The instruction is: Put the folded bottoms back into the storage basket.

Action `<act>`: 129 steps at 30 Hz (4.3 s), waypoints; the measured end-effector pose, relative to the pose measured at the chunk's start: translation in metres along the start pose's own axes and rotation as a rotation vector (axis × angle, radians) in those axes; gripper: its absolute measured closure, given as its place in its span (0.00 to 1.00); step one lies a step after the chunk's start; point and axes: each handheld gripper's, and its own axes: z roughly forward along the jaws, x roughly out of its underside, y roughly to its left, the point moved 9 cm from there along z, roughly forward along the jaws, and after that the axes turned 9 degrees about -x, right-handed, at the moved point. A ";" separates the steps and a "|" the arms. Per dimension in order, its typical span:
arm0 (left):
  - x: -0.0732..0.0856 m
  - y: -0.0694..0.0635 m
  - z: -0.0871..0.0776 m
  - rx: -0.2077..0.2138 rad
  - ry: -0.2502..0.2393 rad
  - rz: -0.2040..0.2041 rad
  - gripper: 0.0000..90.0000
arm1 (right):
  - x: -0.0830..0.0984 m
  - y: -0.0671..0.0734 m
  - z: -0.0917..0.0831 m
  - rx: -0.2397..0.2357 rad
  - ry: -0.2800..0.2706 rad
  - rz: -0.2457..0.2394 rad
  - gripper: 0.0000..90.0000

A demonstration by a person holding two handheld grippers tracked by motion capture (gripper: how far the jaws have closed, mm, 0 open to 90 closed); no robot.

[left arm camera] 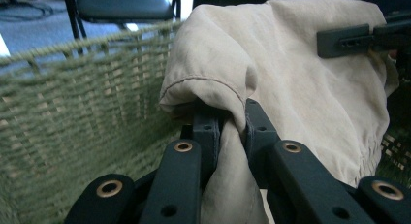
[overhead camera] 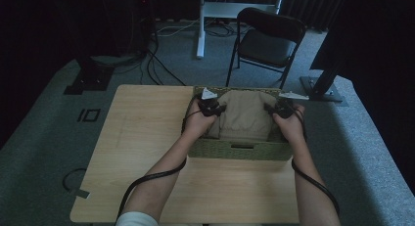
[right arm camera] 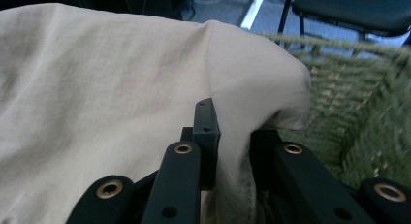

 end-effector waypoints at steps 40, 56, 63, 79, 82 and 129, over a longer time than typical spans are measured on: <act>0.014 0.022 0.006 -0.159 0.093 0.040 0.22 | 0.014 -0.009 0.017 0.096 0.086 -0.014 0.17; -0.001 0.011 -0.023 -0.116 0.066 0.032 0.22 | 0.000 0.004 -0.011 0.086 0.009 -0.035 0.17; -0.017 0.010 -0.038 -0.111 0.017 0.031 0.22 | -0.003 0.003 -0.022 0.102 -0.003 -0.040 0.15; -0.011 0.003 -0.061 -0.093 0.010 0.017 0.22 | -0.003 0.003 -0.052 0.122 -0.016 -0.051 0.14; -0.008 0.001 -0.066 -0.088 0.008 0.002 0.21 | -0.002 0.005 -0.059 0.125 -0.027 -0.058 0.14; 0.058 -0.004 -0.138 -0.093 -0.044 0.019 0.20 | 0.070 0.034 -0.126 0.172 -0.110 -0.087 0.12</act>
